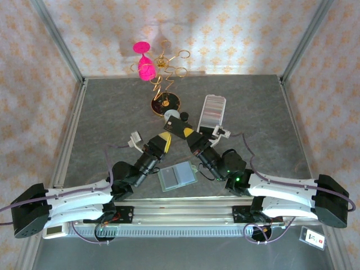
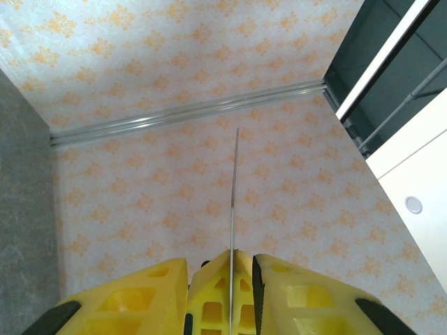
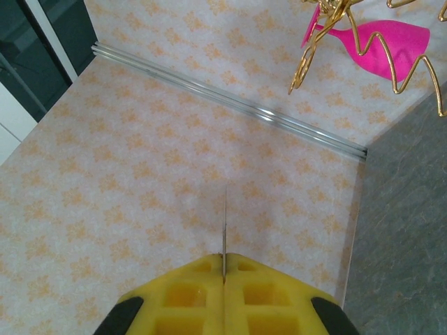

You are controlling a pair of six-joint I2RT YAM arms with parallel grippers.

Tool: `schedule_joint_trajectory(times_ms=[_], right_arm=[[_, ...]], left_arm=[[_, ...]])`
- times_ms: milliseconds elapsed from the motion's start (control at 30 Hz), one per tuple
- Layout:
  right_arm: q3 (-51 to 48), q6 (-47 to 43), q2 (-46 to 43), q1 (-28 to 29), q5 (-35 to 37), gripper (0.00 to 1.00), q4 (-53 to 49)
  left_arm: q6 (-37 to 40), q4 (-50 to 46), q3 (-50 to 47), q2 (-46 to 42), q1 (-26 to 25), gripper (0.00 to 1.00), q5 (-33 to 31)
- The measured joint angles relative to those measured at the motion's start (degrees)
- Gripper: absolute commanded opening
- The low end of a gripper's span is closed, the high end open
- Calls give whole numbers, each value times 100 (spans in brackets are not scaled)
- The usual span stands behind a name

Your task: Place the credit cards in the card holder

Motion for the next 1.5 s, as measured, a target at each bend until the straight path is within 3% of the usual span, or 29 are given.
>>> schedule_joint_trajectory(times_ms=[233, 467, 500, 600, 700, 833, 967, 1100, 1300, 1400, 1500], right_arm=[[0, 24, 116, 125, -48, 0, -2], [0, 22, 170, 238, -55, 0, 42], [0, 2, 166, 243, -63, 3, 52], [0, -197, 17, 254, -74, 37, -129], [-2, -702, -540, 262, -74, 62, -728], [282, -1700, -1604, 109, -332, 72, -2216], [1117, -2509, -1886, -481, -1296, 72, -3775], [1862, -3027, -1561, -914, -2472, 67, -4787], [2424, -3401, -997, -984, -3665, 50, -5569], [2573, -3460, -822, -984, -4004, 36, -5775], [2636, -3506, -767, -984, -4133, 28, -5880]], left_arm=[[-57, 223, 0, 138, 0, 28, 0], [-114, 319, 0, 151, -7, 2, -2], [-109, 319, -4, 151, -11, 1, -2], [-149, 332, -28, 136, -35, 0, 4], [-98, 181, -114, -120, -35, 0, 17], [319, -822, -31, -916, -35, 0, 190], [1093, -1987, 385, -1510, -35, 0, 575], [1825, -2820, 852, -1602, -35, 0, 1167], [2544, -3467, 1202, -1443, -35, 0, 2059], [2719, -3521, 1202, -1425, -35, 0, 2352], [2802, -3521, 1202, -1425, -35, 0, 2496]])
